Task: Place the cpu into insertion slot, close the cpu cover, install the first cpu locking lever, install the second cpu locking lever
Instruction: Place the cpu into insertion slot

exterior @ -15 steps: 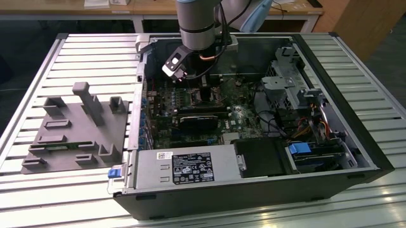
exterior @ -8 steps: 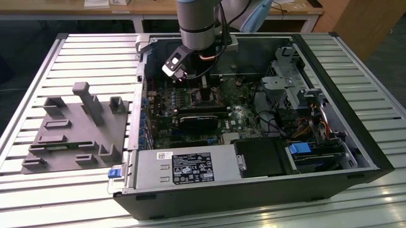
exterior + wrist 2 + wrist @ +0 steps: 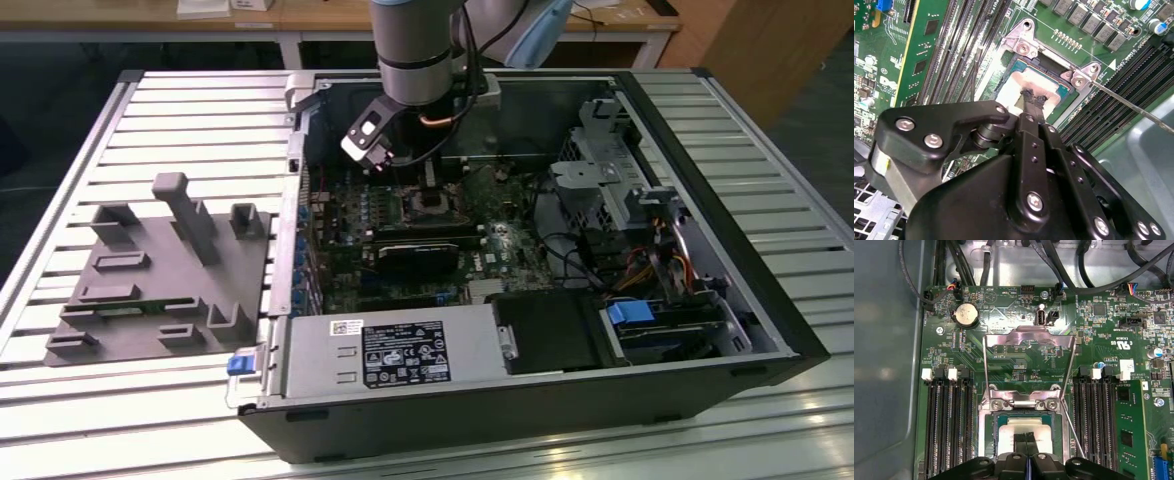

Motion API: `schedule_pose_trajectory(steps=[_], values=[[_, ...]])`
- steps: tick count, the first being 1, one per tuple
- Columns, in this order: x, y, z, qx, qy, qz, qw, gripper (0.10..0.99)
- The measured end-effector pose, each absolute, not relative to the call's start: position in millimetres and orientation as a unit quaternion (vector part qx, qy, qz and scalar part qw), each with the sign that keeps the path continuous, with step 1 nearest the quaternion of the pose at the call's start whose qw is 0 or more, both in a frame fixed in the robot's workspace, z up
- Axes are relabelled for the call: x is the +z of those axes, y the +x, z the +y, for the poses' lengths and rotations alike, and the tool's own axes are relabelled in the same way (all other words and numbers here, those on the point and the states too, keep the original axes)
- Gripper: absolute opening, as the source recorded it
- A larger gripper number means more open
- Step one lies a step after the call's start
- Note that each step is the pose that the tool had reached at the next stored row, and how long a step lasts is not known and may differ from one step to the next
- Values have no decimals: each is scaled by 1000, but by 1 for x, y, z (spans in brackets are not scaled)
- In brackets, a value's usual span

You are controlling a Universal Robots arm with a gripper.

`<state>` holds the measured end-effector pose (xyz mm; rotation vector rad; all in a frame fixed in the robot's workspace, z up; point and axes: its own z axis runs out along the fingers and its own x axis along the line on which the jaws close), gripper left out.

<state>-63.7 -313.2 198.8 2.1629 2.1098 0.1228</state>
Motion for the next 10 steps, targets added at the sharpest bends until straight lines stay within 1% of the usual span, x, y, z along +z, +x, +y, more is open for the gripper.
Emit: schedule_pose_trajectory(steps=[5, 10], values=[[199, -64, -313, 40, 714, 696, 59, 102], [207, -64, -313, 41, 714, 696, 59, 102]])
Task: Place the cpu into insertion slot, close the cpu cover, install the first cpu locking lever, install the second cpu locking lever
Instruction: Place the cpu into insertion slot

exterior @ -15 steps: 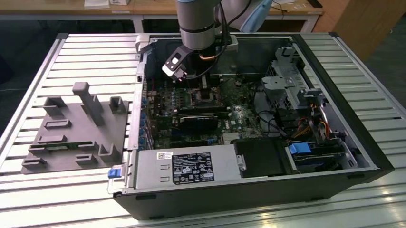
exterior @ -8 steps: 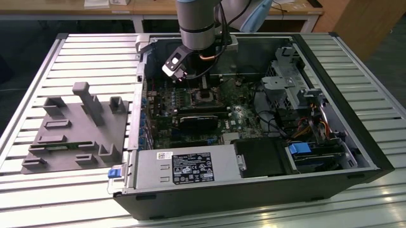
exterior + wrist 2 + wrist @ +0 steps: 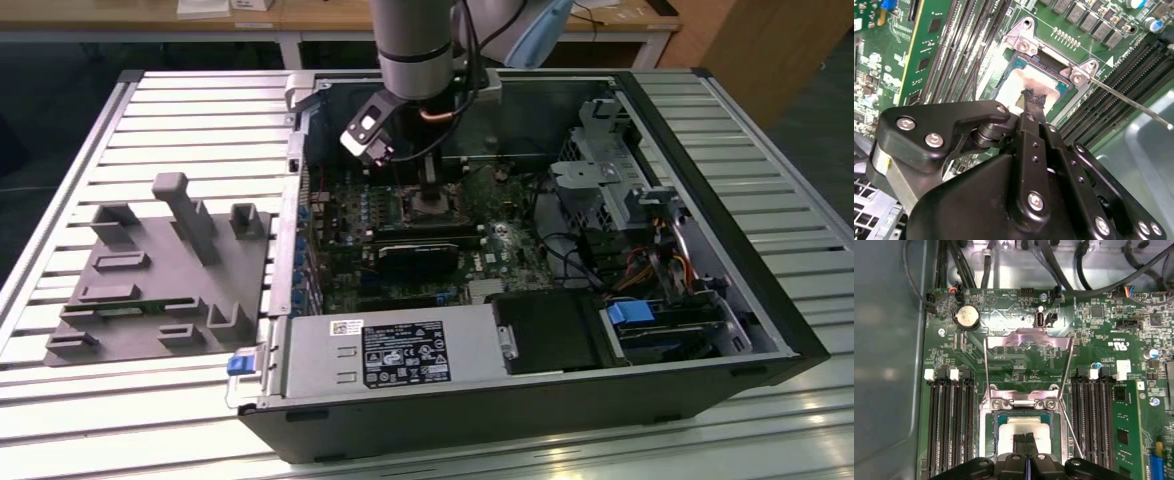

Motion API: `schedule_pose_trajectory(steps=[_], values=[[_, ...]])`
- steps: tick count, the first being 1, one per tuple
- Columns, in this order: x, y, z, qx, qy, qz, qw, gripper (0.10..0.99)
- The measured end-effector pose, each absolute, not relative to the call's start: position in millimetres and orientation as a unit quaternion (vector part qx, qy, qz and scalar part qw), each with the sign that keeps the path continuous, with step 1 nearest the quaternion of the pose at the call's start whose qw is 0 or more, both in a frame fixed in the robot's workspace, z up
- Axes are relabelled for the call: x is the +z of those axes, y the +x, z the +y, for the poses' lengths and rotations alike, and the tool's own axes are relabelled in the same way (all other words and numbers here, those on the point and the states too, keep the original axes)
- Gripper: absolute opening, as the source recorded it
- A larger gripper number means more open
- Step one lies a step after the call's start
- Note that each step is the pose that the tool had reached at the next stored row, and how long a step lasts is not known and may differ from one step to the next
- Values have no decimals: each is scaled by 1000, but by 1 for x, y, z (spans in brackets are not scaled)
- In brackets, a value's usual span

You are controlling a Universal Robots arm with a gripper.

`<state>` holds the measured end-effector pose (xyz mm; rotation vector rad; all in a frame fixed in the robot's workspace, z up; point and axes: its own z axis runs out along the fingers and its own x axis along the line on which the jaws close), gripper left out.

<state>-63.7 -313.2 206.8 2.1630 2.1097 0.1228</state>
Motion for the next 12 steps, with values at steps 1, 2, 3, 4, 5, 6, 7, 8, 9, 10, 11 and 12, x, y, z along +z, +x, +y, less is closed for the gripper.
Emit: schedule_pose_trajectory(steps=[1, 2, 3, 4, 5, 6, 7, 8, 9, 10, 11, 12], values=[[209, -64, -313, 41, 714, 696, 59, 102], [210, -64, -313, 40, 714, 696, 59, 102], [212, -64, -313, 40, 714, 696, 59, 102], [212, -64, -313, 41, 714, 696, 59, 102], [213, -64, -313, 40, 714, 696, 59, 102], [213, -64, -313, 41, 714, 696, 59, 102], [213, -64, -313, 41, 714, 696, 59, 102], [213, -64, -313, 41, 714, 696, 59, 102], [213, -64, -313, 41, 714, 696, 59, 102], [213, -64, -313, 41, 714, 696, 59, 102], [213, -64, -313, 41, 714, 696, 59, 102], [213, -63, -313, 40, 714, 697, 58, 102]])
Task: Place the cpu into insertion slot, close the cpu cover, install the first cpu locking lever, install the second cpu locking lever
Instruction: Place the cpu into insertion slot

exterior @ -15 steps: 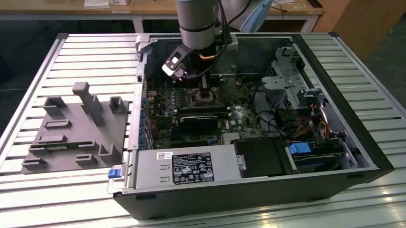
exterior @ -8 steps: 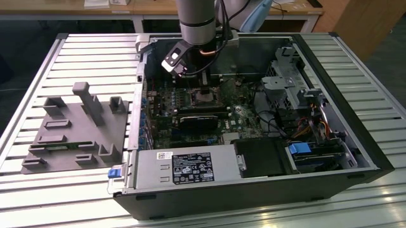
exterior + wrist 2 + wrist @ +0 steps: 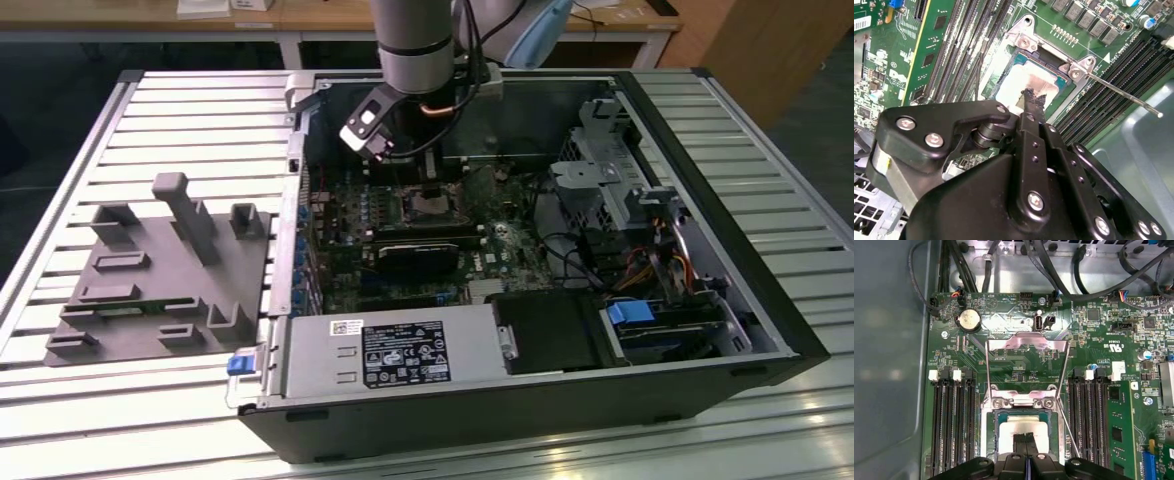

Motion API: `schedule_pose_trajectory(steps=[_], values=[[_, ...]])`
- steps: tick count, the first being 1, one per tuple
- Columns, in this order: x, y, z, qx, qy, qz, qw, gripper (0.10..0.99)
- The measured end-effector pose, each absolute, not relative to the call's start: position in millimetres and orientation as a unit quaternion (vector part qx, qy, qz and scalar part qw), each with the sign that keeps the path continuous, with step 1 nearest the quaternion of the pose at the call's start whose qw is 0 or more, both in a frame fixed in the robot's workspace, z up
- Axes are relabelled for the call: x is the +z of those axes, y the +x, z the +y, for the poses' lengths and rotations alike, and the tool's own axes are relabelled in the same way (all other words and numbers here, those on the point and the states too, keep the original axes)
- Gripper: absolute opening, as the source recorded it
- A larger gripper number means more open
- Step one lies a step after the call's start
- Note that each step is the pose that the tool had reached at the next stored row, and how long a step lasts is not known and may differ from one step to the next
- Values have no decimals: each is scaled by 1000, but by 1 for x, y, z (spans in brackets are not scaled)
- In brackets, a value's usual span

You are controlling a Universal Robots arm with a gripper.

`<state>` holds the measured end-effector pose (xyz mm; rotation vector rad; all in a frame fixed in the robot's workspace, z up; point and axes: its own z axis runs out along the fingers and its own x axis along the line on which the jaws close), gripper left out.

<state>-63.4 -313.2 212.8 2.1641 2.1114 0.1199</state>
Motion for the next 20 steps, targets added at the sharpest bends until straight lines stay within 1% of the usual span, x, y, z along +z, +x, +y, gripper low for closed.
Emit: schedule_pose_trajectory(steps=[8, 10, 20], values=[[212, -56, -313, 18, 715, 698, 37, 102], [212, -53, -313, 14, 716, 698, 34, 102], [212, -44, -313, 14, 716, 697, 33, 102]])
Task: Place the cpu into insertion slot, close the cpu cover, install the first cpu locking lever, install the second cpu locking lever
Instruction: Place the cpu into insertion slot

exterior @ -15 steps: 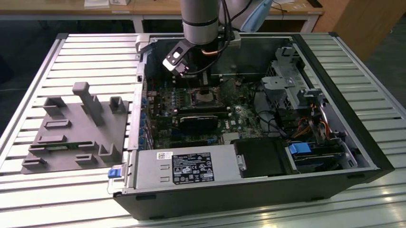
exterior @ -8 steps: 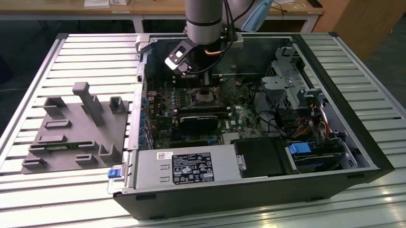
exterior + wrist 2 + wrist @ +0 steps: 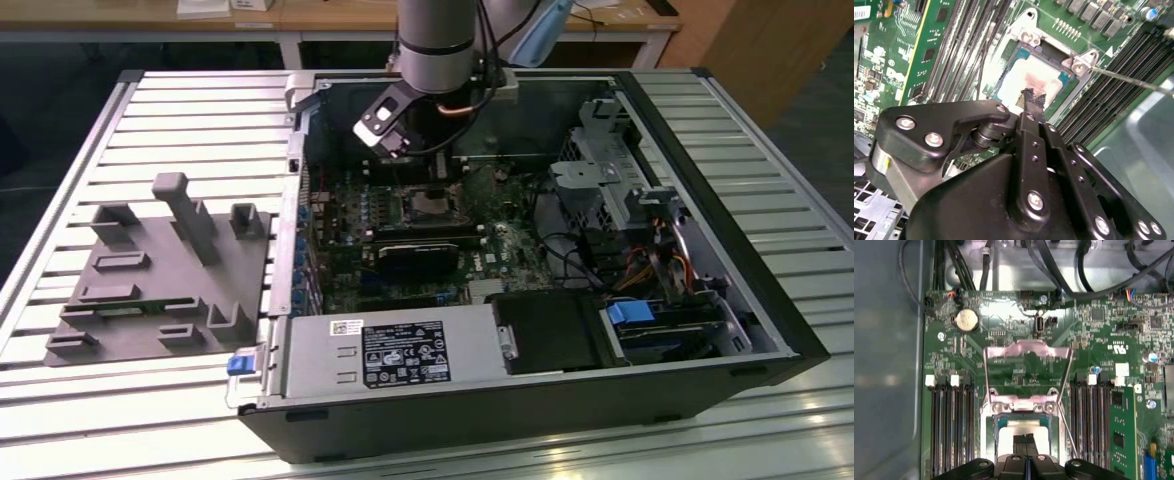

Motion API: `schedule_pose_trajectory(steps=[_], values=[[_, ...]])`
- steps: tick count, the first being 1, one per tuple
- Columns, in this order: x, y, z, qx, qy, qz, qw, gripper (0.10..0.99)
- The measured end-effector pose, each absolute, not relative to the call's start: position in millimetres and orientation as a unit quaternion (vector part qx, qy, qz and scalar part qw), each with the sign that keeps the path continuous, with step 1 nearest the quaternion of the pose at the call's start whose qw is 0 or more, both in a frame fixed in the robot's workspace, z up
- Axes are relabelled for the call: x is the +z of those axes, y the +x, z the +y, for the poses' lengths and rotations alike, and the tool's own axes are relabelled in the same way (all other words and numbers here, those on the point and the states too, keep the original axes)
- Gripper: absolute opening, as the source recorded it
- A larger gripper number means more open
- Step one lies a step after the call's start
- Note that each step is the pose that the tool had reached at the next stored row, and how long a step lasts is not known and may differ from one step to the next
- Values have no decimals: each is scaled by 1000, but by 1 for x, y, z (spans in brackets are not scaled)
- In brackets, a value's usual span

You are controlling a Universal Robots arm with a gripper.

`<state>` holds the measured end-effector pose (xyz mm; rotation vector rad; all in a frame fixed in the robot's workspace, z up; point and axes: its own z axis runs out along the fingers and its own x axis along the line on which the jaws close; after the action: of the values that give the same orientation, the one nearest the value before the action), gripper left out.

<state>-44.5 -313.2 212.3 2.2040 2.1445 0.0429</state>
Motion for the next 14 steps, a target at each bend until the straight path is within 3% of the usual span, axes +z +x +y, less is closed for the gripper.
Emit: schedule_pose_trajectory(steps=[14], values=[[231, -43, -313, 14, 716, 697, 33, 102]])
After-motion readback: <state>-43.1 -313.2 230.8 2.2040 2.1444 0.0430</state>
